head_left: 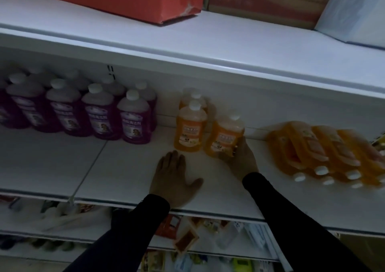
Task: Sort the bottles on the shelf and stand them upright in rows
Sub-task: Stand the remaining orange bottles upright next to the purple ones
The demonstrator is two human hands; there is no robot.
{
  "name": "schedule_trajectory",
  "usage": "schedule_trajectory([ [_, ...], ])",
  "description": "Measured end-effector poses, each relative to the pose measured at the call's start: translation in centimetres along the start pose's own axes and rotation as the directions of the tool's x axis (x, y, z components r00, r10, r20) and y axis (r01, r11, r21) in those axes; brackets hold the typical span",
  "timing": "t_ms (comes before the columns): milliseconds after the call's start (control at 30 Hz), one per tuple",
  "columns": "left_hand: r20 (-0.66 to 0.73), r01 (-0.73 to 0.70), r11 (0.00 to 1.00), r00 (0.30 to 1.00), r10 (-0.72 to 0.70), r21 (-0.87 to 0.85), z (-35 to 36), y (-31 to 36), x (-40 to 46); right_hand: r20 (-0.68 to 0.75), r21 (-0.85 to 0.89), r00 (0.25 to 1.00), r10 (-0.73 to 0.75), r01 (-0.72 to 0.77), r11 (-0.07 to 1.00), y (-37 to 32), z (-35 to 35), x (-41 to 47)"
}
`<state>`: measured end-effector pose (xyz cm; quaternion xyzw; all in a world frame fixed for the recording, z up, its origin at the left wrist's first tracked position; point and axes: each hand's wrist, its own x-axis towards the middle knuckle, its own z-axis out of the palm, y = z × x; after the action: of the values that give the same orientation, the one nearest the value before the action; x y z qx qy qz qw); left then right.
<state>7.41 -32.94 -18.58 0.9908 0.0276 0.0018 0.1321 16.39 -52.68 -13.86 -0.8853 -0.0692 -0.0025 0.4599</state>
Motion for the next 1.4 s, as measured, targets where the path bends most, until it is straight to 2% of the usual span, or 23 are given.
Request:
schedule_trajectory([
  [333,-0.022,0.041,0.999,0.999,-0.04,0.033,-0.3,0.3,-0.2,0.024,-0.144,0.995,-0.098,0.1,0.984,0.9,-0.5,7.1],
  [467,-0.006,0.054,0.998,0.999,-0.054,0.036,-0.5,0.4,-0.3,0.016,-0.122,0.992,-0.122,0.124,0.985,1.0,-0.1,7.5],
  [833,-0.016,0.063,0.997,0.998,-0.062,0.053,-0.7,0.6,-0.2,0.034,-0.227,0.995,-0.099,0.104,0.968,0.2,0.2,8.2],
  [1133,-0.017,0.056,0.998,0.998,-0.055,0.034,-0.6,0.5,-0.3,0.055,-0.205,0.996,-0.073,0.082,0.975,-0.5,0.1,7.8],
  [1267,-0.017,0.051,0.998,0.999,-0.05,0.026,-0.5,0.5,-0.3,0.101,-0.094,0.991,-0.088,0.098,0.991,-0.4,-0.6,6.8],
  [1333,0.003,0.045,0.999,0.999,-0.045,0.021,-0.7,0.4,-0.2,0.112,-0.208,0.991,-0.072,0.094,0.974,0.3,-1.1,5.9],
  [1400,0.022,0.04,0.999,0.999,-0.04,0.011,-0.9,0.3,-0.1,0.05,-0.305,0.995,-0.09,0.101,0.947,1.1,-2.2,4.4],
])
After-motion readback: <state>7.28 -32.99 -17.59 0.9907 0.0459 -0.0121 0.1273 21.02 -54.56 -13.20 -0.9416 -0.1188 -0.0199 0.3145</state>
